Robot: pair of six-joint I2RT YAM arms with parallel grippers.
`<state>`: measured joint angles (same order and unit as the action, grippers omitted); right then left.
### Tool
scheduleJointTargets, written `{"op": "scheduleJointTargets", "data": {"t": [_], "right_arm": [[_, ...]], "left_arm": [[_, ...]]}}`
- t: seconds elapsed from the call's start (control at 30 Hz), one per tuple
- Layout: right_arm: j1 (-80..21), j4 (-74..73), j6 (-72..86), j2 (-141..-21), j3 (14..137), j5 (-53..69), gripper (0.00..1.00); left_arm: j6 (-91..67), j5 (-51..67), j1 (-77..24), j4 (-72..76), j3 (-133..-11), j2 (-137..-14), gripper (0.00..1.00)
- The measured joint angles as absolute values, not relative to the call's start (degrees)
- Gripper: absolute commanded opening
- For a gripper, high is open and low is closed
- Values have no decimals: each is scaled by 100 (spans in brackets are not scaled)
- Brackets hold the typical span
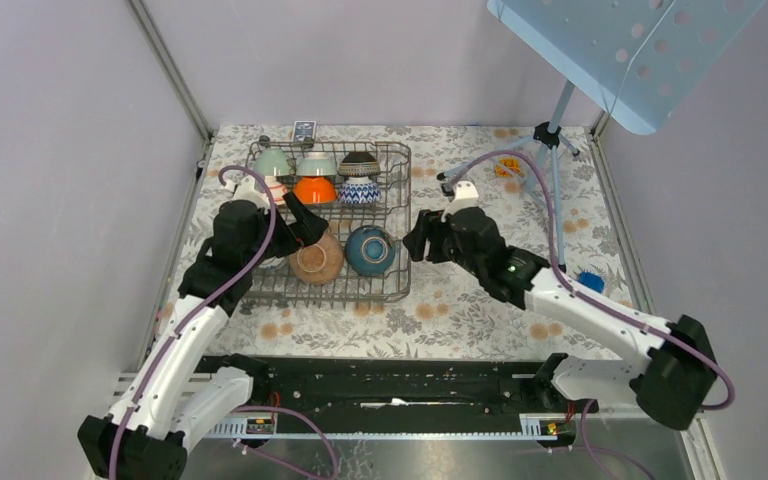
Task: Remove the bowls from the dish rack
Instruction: Adjust the dish rack at the center of the board.
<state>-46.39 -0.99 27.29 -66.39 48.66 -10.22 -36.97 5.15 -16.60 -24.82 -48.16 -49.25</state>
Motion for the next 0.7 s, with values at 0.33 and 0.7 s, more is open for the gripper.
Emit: {"op": "scheduleJointTargets", "data": {"t": [0.33, 0.7], "right_arm": [[-4639, 32, 3138, -8068, 5430, -1138, 54], [-4622, -370, 3070, -8888, 5889, -1686, 51]], "left_arm": [[-3522, 939, -1660, -2561, -4626, -4421, 99], [-3507, 904, -1660, -2646, -4488, -4440, 99]]}}
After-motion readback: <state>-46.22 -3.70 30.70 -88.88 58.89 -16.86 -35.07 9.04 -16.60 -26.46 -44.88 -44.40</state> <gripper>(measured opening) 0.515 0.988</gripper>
